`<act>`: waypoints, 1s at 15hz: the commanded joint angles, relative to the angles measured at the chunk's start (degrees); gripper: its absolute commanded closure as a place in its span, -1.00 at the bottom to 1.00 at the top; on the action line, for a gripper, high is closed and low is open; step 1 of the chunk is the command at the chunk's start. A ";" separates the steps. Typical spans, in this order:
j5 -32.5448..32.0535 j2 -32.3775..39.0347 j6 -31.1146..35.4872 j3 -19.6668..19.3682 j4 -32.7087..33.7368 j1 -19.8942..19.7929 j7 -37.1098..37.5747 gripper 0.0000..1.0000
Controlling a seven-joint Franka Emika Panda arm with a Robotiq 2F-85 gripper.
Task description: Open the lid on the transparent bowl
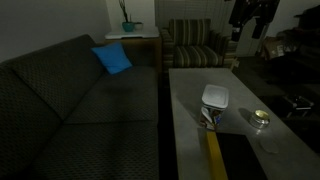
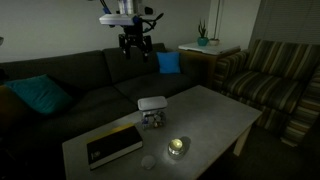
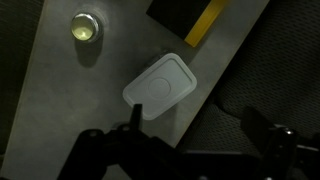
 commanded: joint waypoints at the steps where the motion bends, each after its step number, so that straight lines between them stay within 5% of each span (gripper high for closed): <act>1: -1.02 6.78 0.32 0.53 5.08 -0.56 -0.94 -1.00; 14: -0.58 34.93 -13.15 1.76 37.47 -2.05 -8.58 -1.00; 15: -0.62 36.31 -14.17 1.65 39.24 -1.86 -8.46 -0.85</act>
